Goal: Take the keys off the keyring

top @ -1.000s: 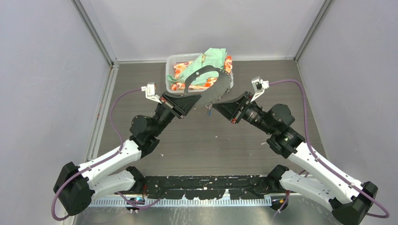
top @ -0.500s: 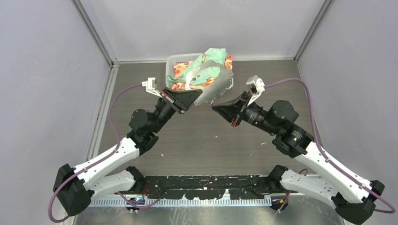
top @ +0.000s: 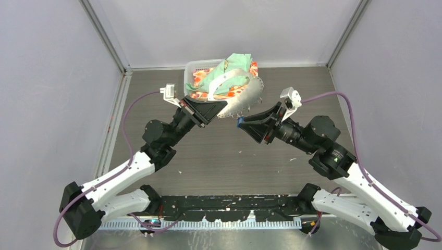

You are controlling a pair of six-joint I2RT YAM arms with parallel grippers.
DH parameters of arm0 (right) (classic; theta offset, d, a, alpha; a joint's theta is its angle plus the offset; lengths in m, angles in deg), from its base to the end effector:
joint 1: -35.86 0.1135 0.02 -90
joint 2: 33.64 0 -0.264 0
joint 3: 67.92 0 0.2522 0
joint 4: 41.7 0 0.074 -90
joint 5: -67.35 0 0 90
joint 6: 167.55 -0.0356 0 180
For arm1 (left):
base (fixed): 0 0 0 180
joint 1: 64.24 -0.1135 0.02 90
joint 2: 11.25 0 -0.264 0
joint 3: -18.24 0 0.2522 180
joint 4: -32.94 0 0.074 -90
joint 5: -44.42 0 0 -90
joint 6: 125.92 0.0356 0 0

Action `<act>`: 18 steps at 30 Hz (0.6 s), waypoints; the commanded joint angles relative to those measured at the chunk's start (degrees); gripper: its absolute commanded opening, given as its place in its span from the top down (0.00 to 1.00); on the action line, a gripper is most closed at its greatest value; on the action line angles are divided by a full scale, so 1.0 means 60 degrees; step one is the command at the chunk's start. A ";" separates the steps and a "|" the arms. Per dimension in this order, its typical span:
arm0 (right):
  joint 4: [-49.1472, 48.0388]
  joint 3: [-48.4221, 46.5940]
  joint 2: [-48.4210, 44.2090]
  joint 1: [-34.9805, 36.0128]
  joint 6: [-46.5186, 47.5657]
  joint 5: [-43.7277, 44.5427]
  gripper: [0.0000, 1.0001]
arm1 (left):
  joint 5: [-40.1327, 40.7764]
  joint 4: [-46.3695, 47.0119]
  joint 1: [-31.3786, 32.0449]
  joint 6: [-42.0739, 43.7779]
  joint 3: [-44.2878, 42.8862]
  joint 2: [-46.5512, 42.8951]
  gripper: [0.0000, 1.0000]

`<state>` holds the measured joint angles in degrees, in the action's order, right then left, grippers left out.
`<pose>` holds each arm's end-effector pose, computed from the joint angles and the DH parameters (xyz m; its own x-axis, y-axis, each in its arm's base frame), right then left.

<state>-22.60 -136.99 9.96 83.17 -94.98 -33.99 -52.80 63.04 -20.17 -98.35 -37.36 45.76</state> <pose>0.1066 0.1258 0.4161 -0.1838 0.2339 -0.9547 -0.8365 0.4728 0.2769 0.1580 -0.1592 0.3812 -0.5222 -0.7184 -0.4595 0.6618 -0.0016 -0.7497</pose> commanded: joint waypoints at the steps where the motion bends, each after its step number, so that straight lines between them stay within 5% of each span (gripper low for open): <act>1: -0.1428 0.0162 0.0020 -0.0748 -0.0969 -0.1486 0.59 | -0.0718 0.1185 -0.0036 -0.0078 -0.0634 0.0053 0.99; 8: -0.5049 0.1316 0.0183 -0.2980 -0.4356 -0.3536 0.62 | -0.0942 0.1594 -0.0036 -0.0294 -0.0672 0.0228 0.99; 13: -0.7056 0.1482 0.0798 -0.3248 -0.5921 -0.4283 0.64 | -0.0887 0.1472 -0.0036 -0.0375 -0.0696 0.0243 1.00; 18: -0.7279 0.1570 0.0847 -0.3245 -0.6142 -0.4539 0.71 | -0.0542 0.1203 -0.0064 -0.0369 -0.0723 0.0181 0.99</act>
<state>-57.24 -127.64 15.79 63.87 -127.13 -58.01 -56.10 68.26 -20.54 -100.27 -39.02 47.64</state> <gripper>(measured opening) 0.310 0.093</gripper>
